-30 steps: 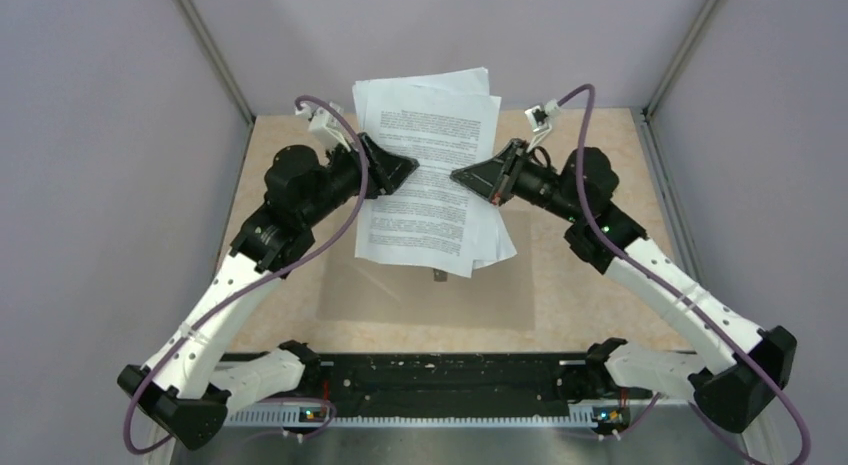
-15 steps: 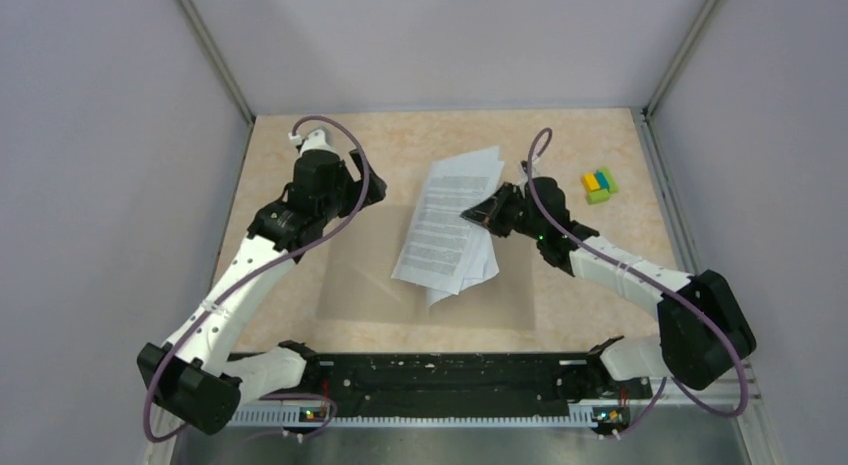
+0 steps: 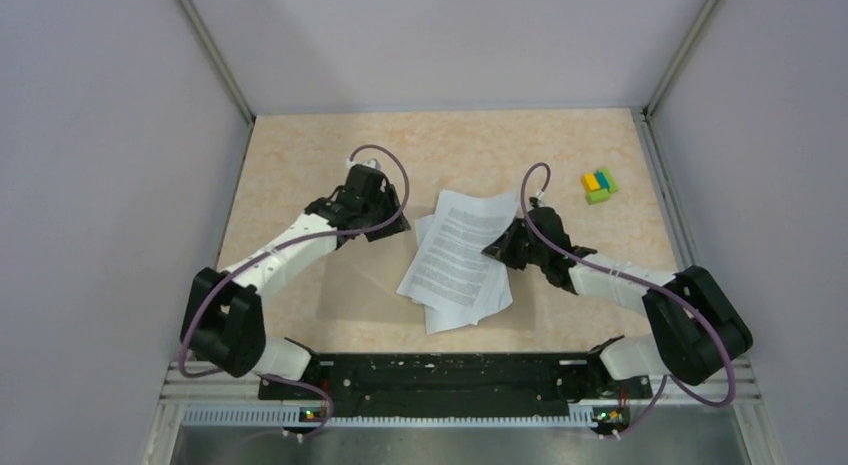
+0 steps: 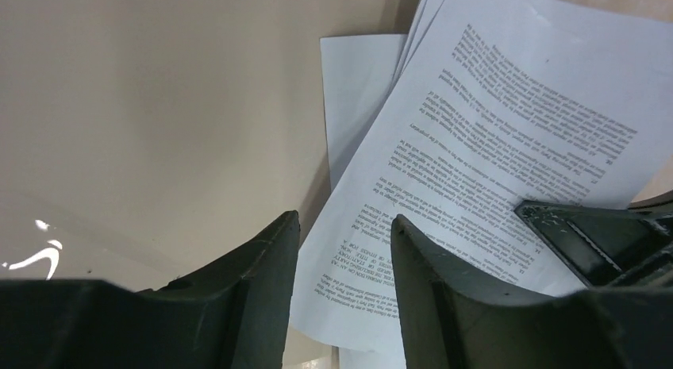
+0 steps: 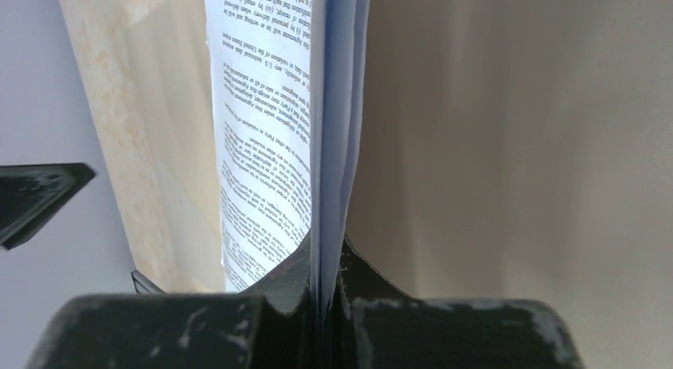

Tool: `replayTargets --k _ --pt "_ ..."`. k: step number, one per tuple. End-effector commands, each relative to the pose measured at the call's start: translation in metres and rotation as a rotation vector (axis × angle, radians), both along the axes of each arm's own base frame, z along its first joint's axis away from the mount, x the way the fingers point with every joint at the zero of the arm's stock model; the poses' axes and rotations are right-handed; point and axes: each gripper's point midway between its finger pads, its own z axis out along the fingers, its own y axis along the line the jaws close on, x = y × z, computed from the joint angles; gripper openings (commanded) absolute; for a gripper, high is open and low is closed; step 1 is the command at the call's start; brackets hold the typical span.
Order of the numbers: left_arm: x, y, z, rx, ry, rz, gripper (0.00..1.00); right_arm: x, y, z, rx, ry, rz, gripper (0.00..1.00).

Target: Put the files into the folder

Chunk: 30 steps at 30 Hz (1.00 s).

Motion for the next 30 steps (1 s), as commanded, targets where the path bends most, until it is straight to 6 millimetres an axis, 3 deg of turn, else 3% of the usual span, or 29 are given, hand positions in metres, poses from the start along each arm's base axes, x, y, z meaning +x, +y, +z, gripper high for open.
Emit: replayTargets --k 1,10,16,24,30 --pt "0.017 -0.026 -0.008 -0.051 0.02 -0.05 0.51 -0.001 0.002 0.002 0.001 -0.052 0.048 0.05" --pt "0.018 -0.043 -0.039 -0.065 0.109 -0.139 0.62 -0.017 -0.006 -0.007 0.0 -0.073 0.088 0.47" --pt "0.019 -0.048 -0.047 -0.103 0.167 -0.177 0.63 -0.017 -0.014 -0.005 0.039 -0.098 0.086 0.62" --pt "0.013 -0.056 -0.055 -0.139 0.229 -0.228 0.57 -0.017 -0.012 -0.008 0.051 -0.097 0.098 0.64" --pt "-0.001 -0.057 -0.053 -0.169 0.246 -0.244 0.47 -0.017 -0.024 -0.017 -0.025 -0.08 0.072 0.52"
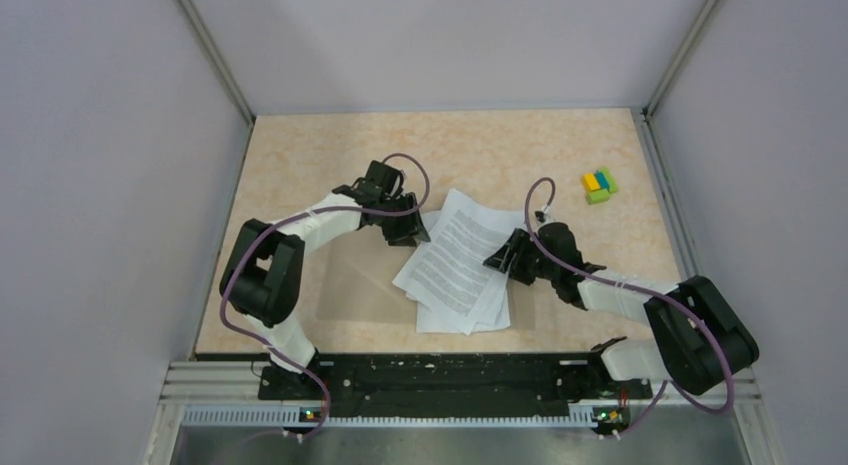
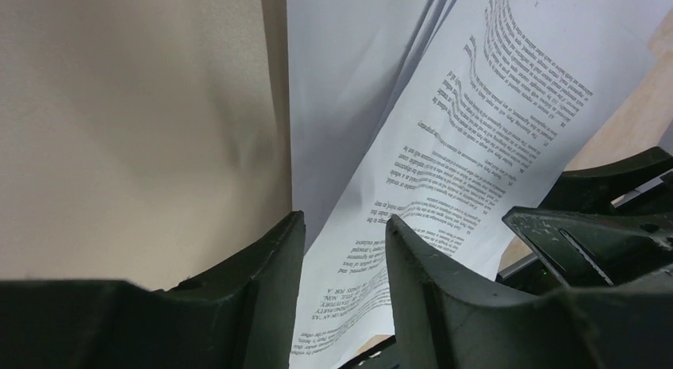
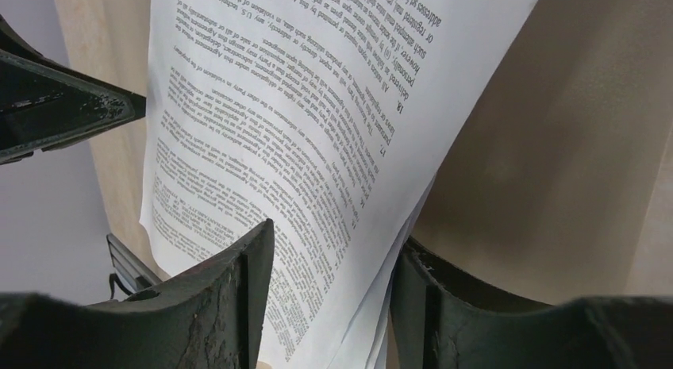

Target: Put the files into the folder

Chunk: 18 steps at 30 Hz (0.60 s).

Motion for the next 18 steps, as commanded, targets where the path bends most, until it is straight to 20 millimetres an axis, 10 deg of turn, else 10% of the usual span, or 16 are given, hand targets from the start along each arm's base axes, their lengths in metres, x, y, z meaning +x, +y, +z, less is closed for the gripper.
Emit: replayTargets --k 1,13,18 --pt "-0.007 -0.008 0.015 -0.066 -0.02 -0.038 0.44 0.007 -0.01 0.002 -0.048 -0.042 -0.021 0.49" --pt "-0.034 -0.015 0.01 -0.043 -0.004 -0.082 0.24 0.005 -0.028 -0.007 -0.16 -0.046 -0.055 0.42" --pt "-0.019 0.007 0.014 0.075 -0.06 -0.01 0.44 0.006 -0.038 -0.005 -0.213 -0.061 -0.078 0.43"
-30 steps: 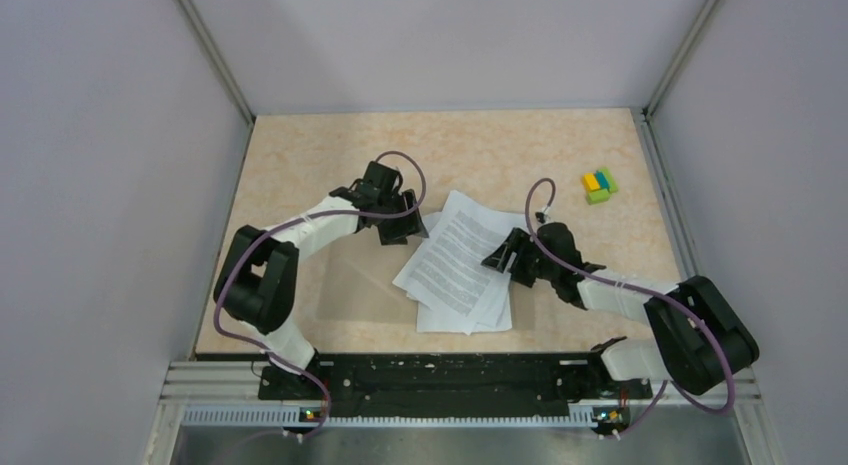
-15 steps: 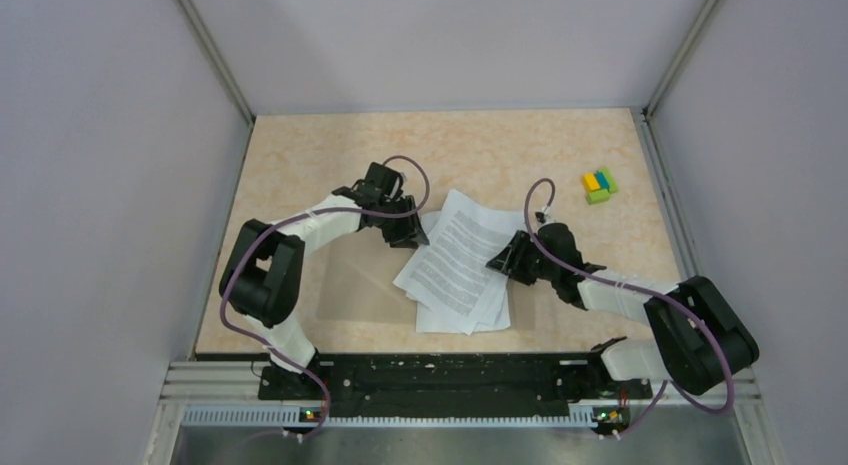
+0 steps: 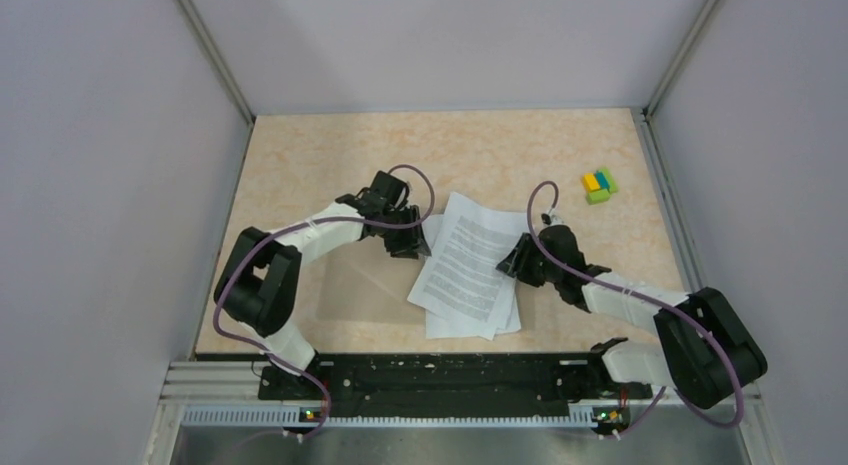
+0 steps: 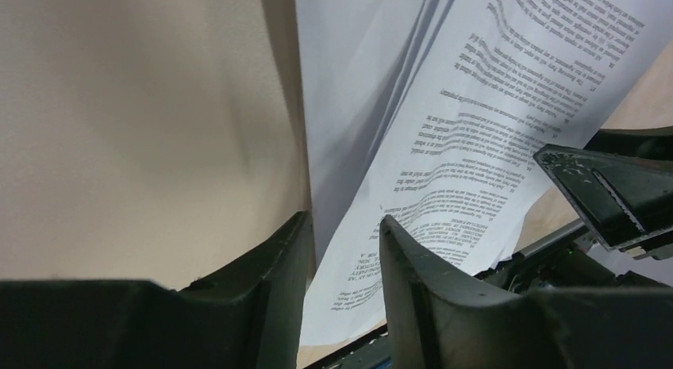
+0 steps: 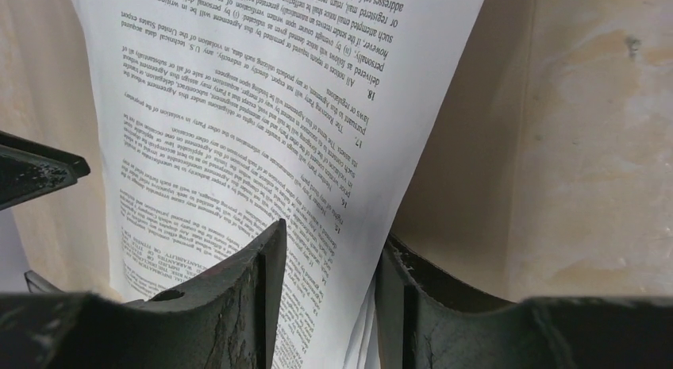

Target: Put the files into the folder

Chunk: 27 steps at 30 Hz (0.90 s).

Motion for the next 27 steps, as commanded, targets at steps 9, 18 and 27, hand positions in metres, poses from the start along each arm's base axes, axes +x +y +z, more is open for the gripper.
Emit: replayTargets --k 9,18,27 --pt "0.053 0.008 0.026 -0.085 -0.124 0.059 0.61 0.006 -0.013 0.007 -0.069 -0.057 -0.025 0.31" --pt "0.084 0.003 0.016 -0.201 -0.112 0.019 0.71 0.007 -0.014 0.008 -0.081 -0.062 -0.021 0.16" --pt "0.099 -0.015 0.01 -0.336 -0.131 -0.044 0.83 0.005 -0.015 0.004 -0.088 -0.051 -0.018 0.07"
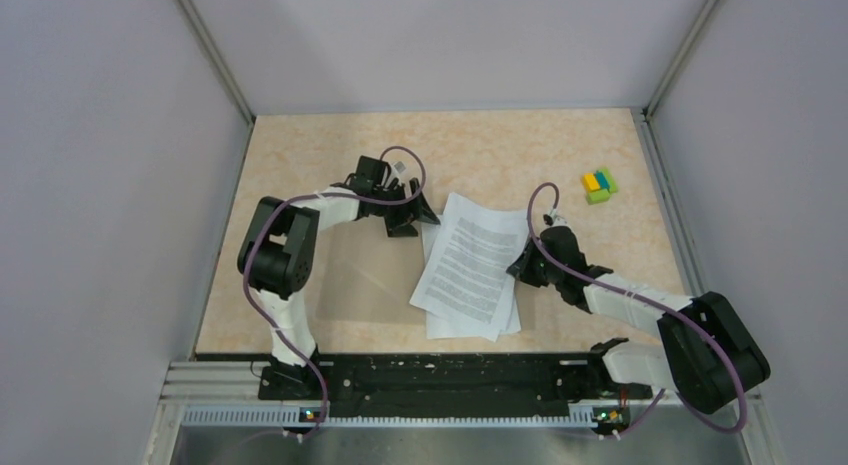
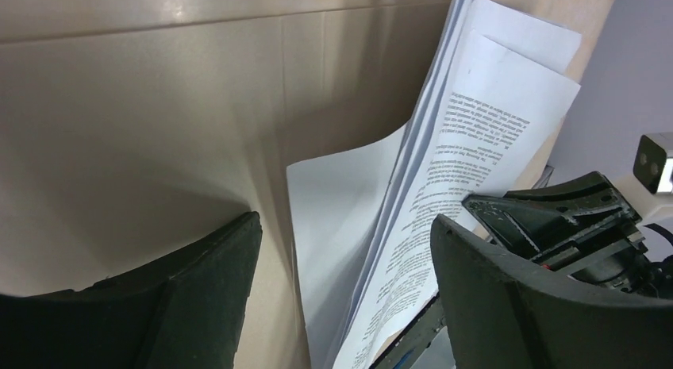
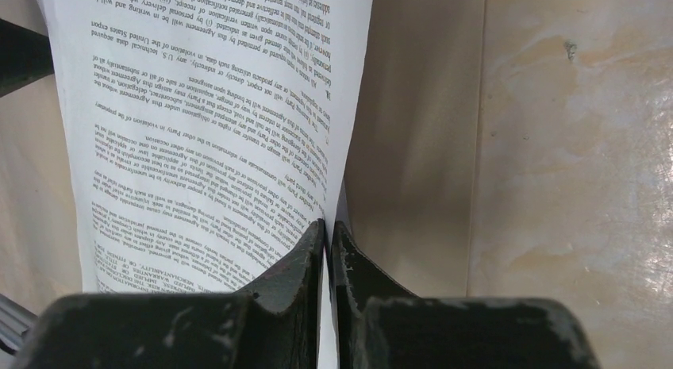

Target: Put the files into the folder

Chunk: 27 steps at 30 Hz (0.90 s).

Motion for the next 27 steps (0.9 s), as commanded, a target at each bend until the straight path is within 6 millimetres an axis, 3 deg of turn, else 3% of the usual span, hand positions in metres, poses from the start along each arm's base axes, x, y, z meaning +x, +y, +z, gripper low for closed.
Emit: replayTargets --k 1,8,13,18,27 --pt "0.022 -0.015 0.022 -0.096 -0.112 -0.048 0.84 0.006 0.0 0.008 -0.006 -0.039 0.002 0.06" --pt "0.024 -0.023 0.019 -0.142 -0.107 -0.067 0.81 0.006 -0.001 0.008 -0.015 -0.039 0.0 0.02" --pt "0.029 -0.026 0.039 -0.171 -0.165 -0.073 0.73 0.007 -0.001 0.008 -0.016 -0.041 0.001 0.01" --pt "0.028 -0.027 0.051 -0.183 -0.179 -0.076 0.53 0.008 -0.001 0.01 -0.018 -0.044 0.003 0.0" --pt "0.026 -0.024 0.056 -0.171 -0.181 -0.074 0.23 0.009 -0.001 0.015 -0.02 -0.058 0.011 0.0"
